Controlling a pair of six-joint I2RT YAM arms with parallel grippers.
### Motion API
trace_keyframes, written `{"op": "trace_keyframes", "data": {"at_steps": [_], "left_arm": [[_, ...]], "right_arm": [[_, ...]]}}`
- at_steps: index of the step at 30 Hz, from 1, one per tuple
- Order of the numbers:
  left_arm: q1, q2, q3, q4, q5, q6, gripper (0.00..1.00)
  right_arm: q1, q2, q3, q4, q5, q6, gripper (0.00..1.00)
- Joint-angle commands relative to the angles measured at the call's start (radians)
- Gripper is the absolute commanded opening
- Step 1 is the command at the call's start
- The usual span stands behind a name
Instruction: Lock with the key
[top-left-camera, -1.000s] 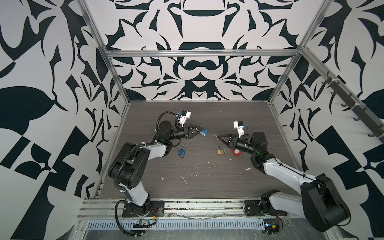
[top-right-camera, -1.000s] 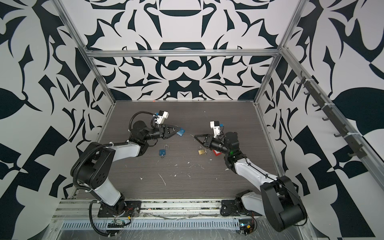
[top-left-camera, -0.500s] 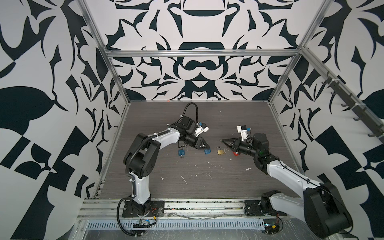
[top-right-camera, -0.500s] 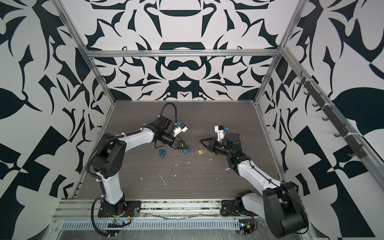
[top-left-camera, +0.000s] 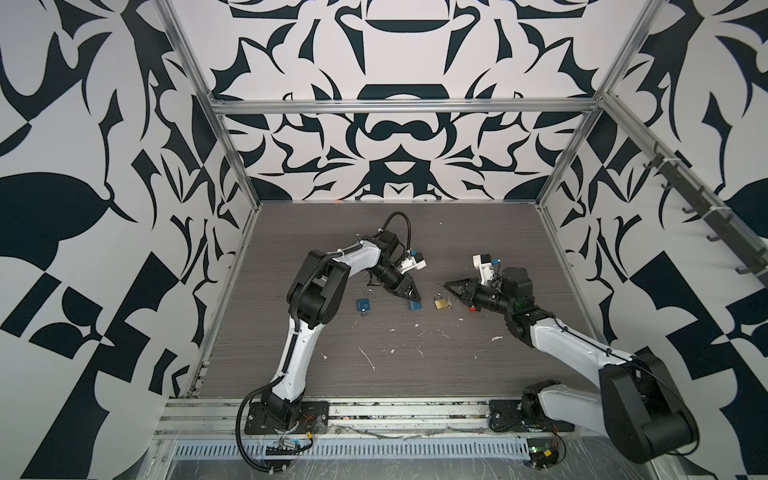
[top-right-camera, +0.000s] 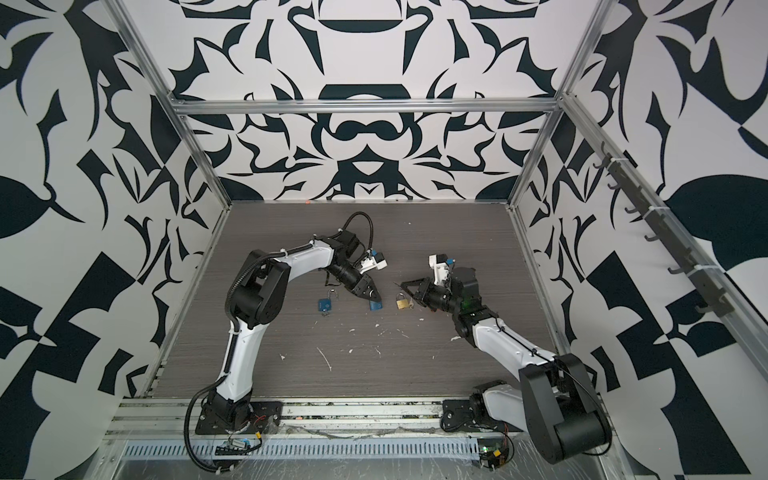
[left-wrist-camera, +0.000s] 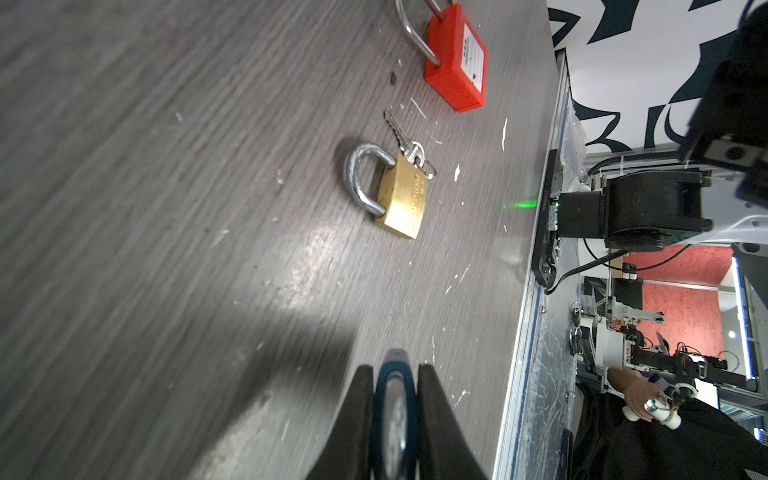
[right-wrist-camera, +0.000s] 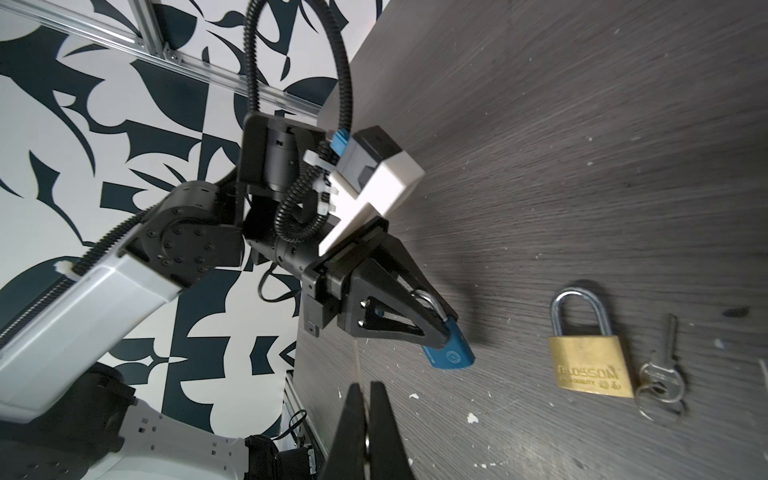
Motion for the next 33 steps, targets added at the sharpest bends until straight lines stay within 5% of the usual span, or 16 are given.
{"op": "trace_keyframes", "data": {"at_steps": [1,10,15,22,28,30,33], "left_arm": [[-0.002,0.048,0.06,-0.133,-0.006,0.068,0.11],[-0.003,0.074,0.105,-0.154,-0.07,0.08,0.29],[-0.001,0.074,0.13,-0.143,-0.127,0.085,0.52],[0.04,0.003,0.155,-0.046,-0.213,0.027,0.6],[0.053,-0.257,-0.135,0.368,-0.45,-0.189,0.66],[0.053,-0.345,-0.242,0.493,-0.601,-0.289,0.96],[0.06,-0.46,-0.399,0.651,-0.712,-0.369,1.0]], "right_arm": [[-0.002,0.021,-0.011,0.071,0.006,-0.017,0.0],[-0.002,0.039,-0.004,0.063,0.023,-0.048,0.0],[0.002,0.069,0.014,0.034,0.03,-0.056,0.0],[0.146,0.062,-0.004,-0.058,0.347,-0.073,0.0],[0.281,0.082,0.025,-0.118,0.611,-0.036,0.0],[0.286,0.128,0.02,-0.055,0.609,-0.013,0.0],[0.289,0.204,0.039,0.007,0.591,-0.008,0.0]]}}
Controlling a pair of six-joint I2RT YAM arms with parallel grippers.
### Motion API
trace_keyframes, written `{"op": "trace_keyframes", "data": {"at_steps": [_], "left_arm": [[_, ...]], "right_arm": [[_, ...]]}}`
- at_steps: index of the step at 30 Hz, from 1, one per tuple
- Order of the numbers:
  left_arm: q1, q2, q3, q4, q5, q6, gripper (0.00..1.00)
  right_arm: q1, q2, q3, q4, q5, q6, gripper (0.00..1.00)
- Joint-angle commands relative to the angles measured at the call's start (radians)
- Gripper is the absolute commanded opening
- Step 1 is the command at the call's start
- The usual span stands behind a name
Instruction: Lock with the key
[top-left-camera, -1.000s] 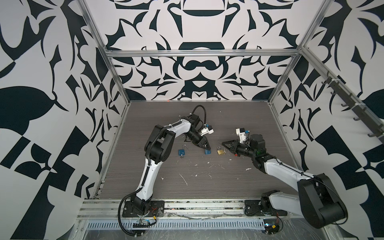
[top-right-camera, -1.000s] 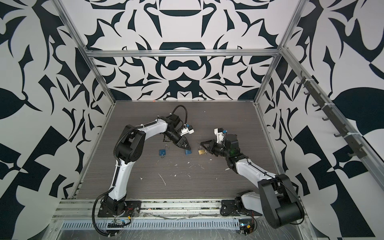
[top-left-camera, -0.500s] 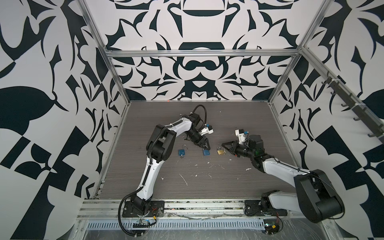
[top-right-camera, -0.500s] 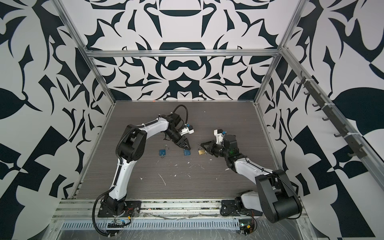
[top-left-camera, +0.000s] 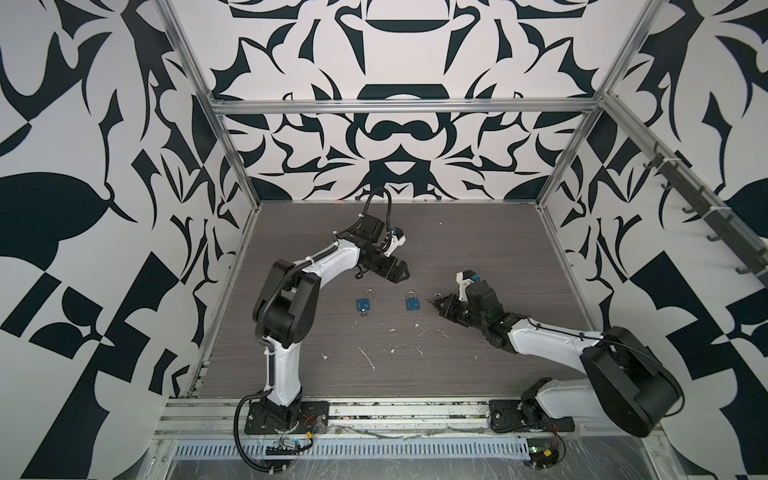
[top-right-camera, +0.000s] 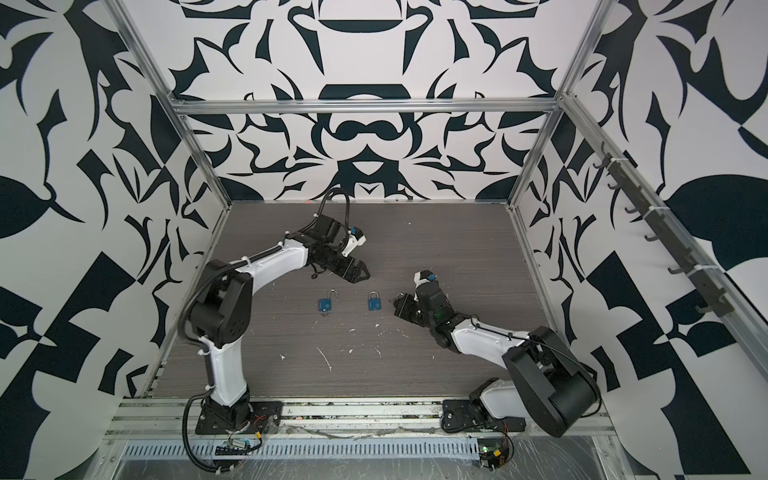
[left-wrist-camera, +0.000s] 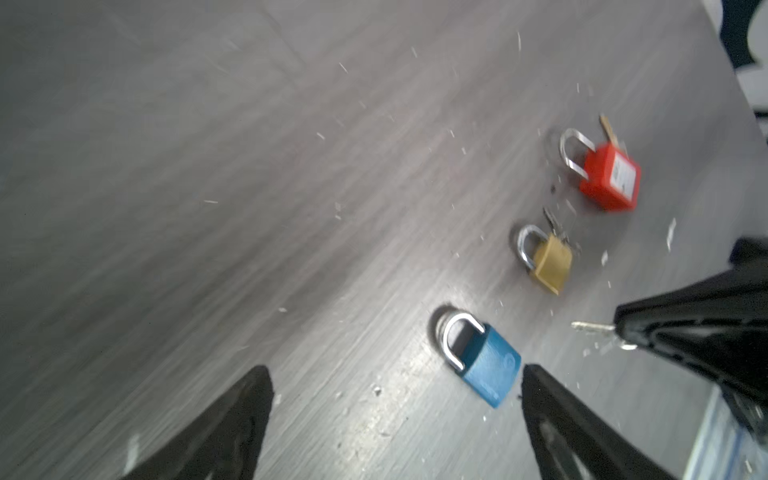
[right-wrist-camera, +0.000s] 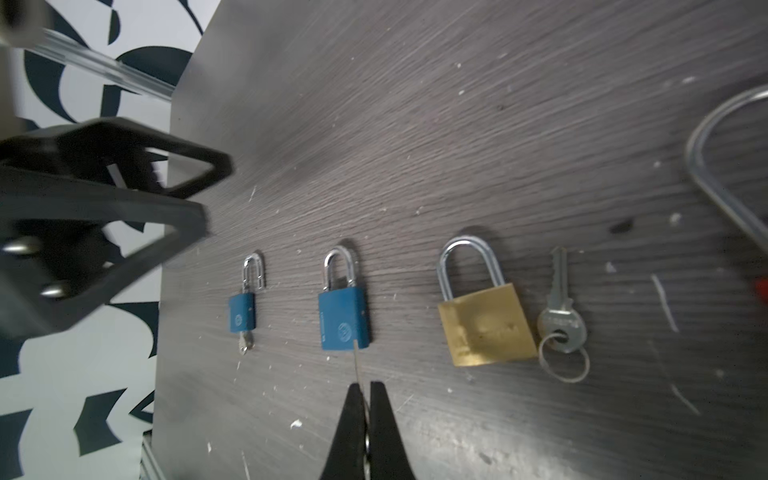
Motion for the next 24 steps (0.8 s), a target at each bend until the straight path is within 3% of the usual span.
{"op": "trace_keyframes", "data": {"at_steps": [1,5,11,14,20,24], "left_arm": [[0.003,-0.112,-0.147,0.279,-0.206,-0.143,1.0],[0.007,-0.217,-0.319,0.431,-0.17,-0.199,1.0],[0.019,-0.366,-0.537,0.643,-0.258,-0.37,1.0],[0.043,-0.393,-0.535,0.583,-0.189,-0.432,1.0],[0.042,-0.438,-0.567,0.542,-0.126,-0.378,1.0],[0.041,-0.487,-0.587,0.498,-0.135,-0.344,1.0]], "right_arm": [[0.008,0.062,0.049,0.081,0.068,0.028,0.0],[0.023,0.116,0.069,0.139,0.1,0.053,0.0],[0.057,0.177,0.109,0.146,0.158,0.096,0.0],[0.062,0.217,0.11,0.169,0.183,0.138,0.0],[0.089,0.309,0.114,0.261,0.192,0.211,0.0],[0.124,0.323,0.089,0.297,0.249,0.258,0.11]]}}
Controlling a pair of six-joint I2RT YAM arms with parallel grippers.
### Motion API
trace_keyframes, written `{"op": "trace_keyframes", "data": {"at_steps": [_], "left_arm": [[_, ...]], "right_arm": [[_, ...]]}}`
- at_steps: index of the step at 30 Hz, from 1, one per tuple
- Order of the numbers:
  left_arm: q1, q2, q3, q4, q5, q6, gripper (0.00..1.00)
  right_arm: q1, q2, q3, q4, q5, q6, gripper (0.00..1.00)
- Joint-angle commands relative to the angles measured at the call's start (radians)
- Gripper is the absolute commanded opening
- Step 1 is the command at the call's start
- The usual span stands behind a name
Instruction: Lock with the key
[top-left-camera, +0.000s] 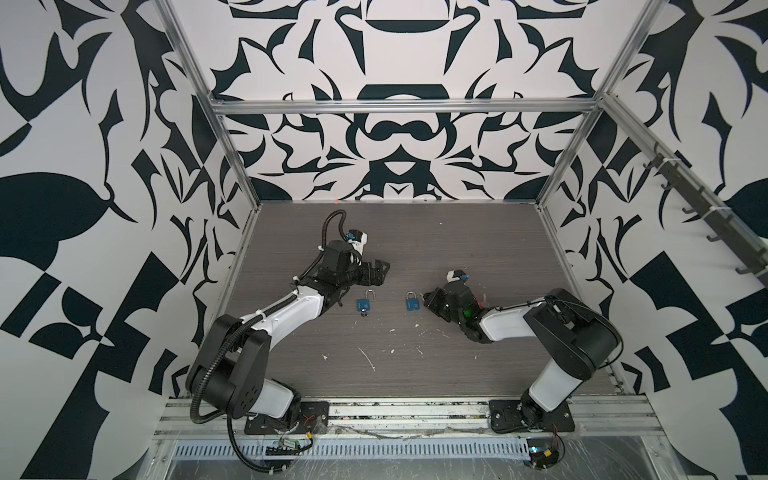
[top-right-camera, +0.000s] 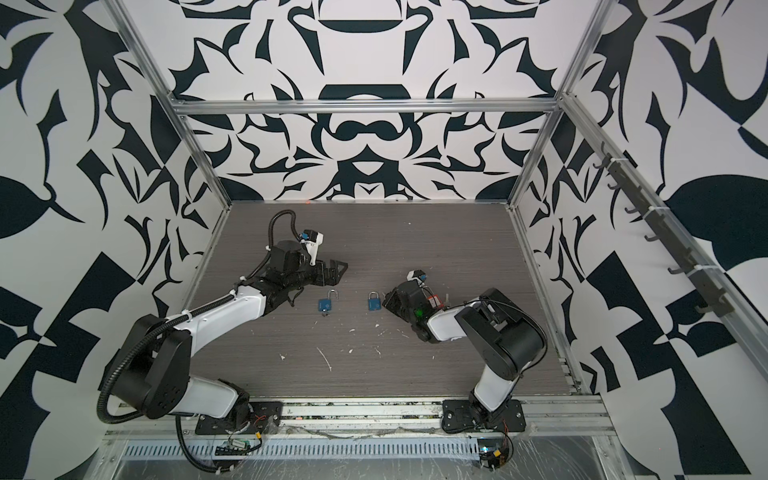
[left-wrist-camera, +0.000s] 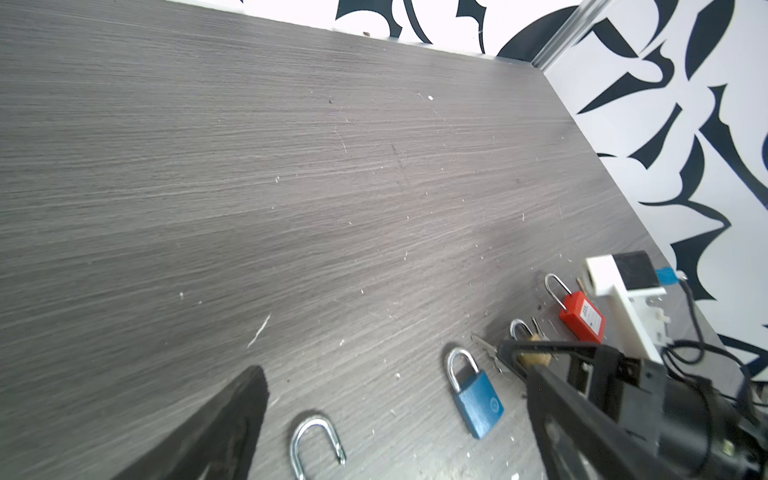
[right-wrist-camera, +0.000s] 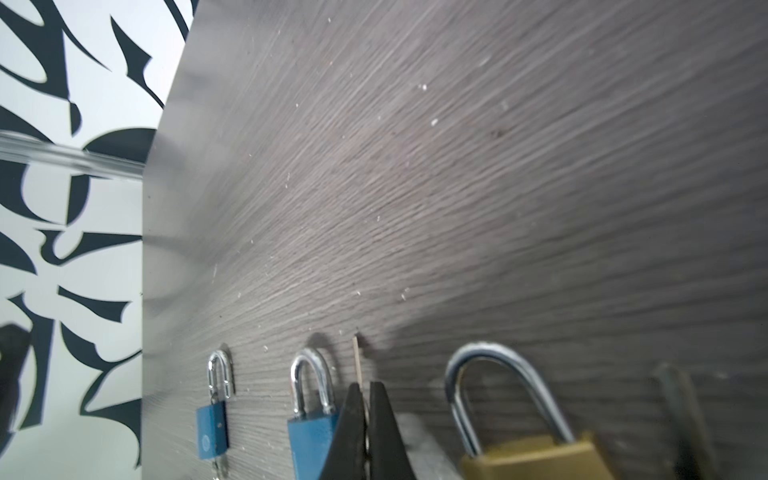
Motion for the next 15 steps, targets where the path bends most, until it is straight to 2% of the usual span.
{"op": "trace_keyframes", "data": {"at_steps": [1,9,15], "left_arm": [[-0.001,-0.055,-0.025,-0.044,0.008,0.031,1.0],[-0.001,-0.104,-0.059,-0.078,-0.018,0.047,1.0],[-0.001,-0.09,-0.067,-0.099,-0.033,0.043,1.0]], "right_arm": [[0.038,-0.006,-0.017,0.048,0.086,0.059,0.13],[0.087,-0.074,-0.016,-0.054,0.2,0.037,0.25],[0.09,-0.172,-0.011,-0.173,0.259,-0.026,0.27]]}}
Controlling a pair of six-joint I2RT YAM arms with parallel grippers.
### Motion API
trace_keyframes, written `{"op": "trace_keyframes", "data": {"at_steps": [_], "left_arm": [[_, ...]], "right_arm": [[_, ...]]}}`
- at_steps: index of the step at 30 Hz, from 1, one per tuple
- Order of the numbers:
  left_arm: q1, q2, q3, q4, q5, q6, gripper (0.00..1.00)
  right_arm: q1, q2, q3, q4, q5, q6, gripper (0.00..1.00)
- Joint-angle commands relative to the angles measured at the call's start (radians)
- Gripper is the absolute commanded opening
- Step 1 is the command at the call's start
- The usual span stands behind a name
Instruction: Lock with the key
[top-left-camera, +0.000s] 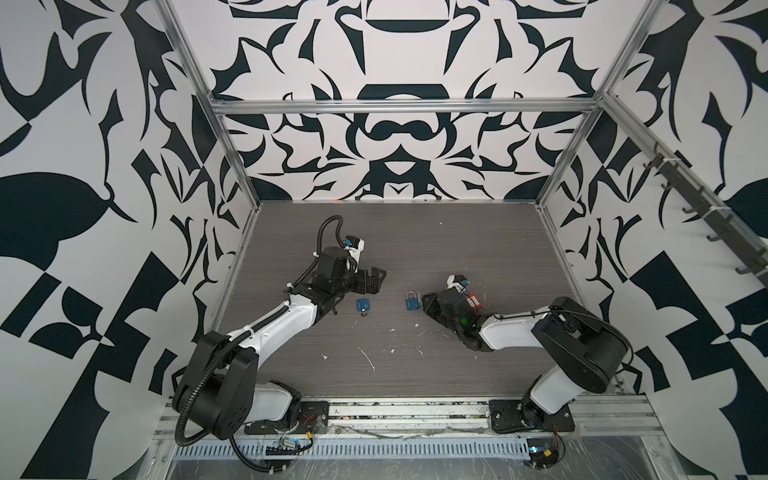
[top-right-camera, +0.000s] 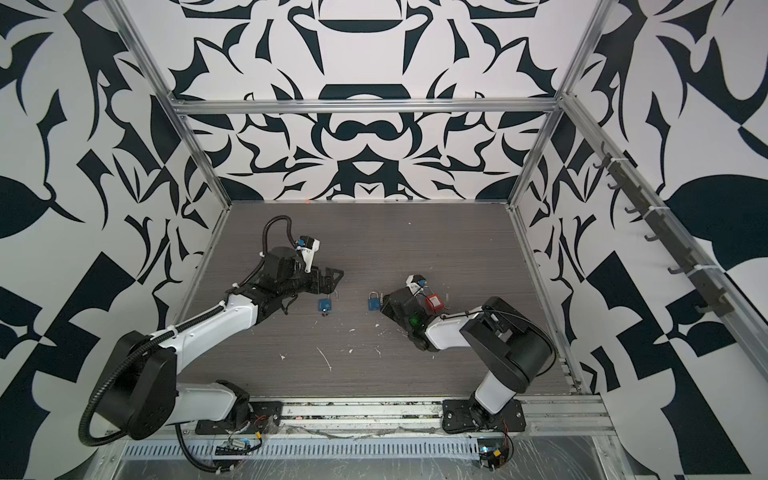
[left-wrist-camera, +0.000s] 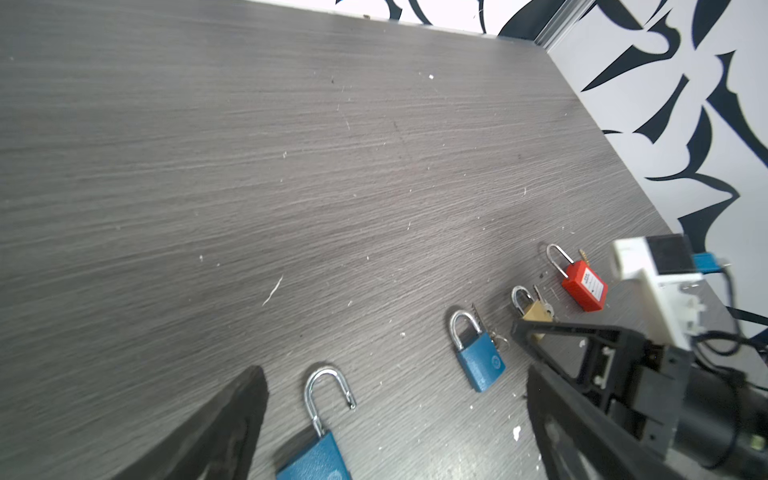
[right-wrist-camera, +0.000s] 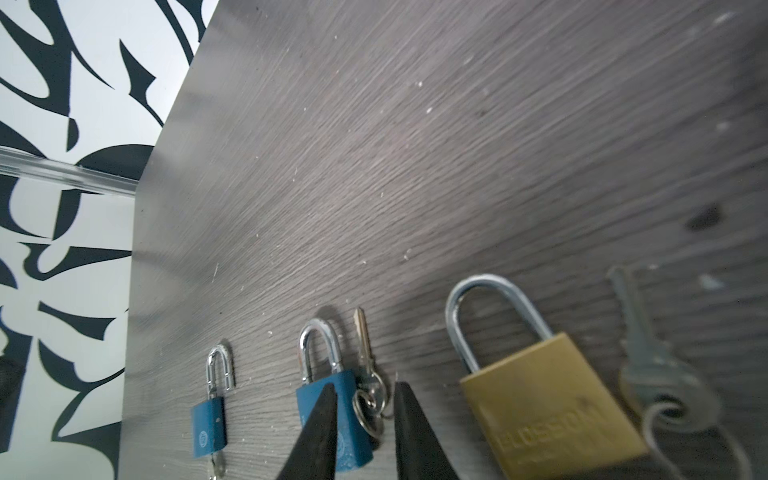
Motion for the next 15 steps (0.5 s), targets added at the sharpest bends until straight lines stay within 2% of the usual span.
{"op": "trace_keyframes", "data": {"at_steps": [1,4,6,11,15], "left_arm": [[-0.001,0.0,-0.009,-0.04,-0.026,0.008,1.0],[-0.005,0.008,0.006,-0.108,-0.101,0.006,0.96],[-0.032,0.019,0.032,-0.181,-0.184,-0.002,0.93],[-0.209,0.126,0.155,-0.434,-0.509,-0.068,0.91],[-0.291,0.241,0.234,-0.574,-0.62,-0.14,0.9]], "right_arm": [[0.005,-0.098,0.011,-0.088,0.083,-0.075,0.27],[0.009,-0.185,0.066,-0.234,0.07,-0.188,0.27],[0.024,-0.235,0.068,-0.266,0.09,-0.238,0.27],[0.032,-0.324,0.056,-0.34,0.094,-0.283,0.28],[0.031,-0.35,0.037,-0.353,0.094,-0.289,0.28]]}}
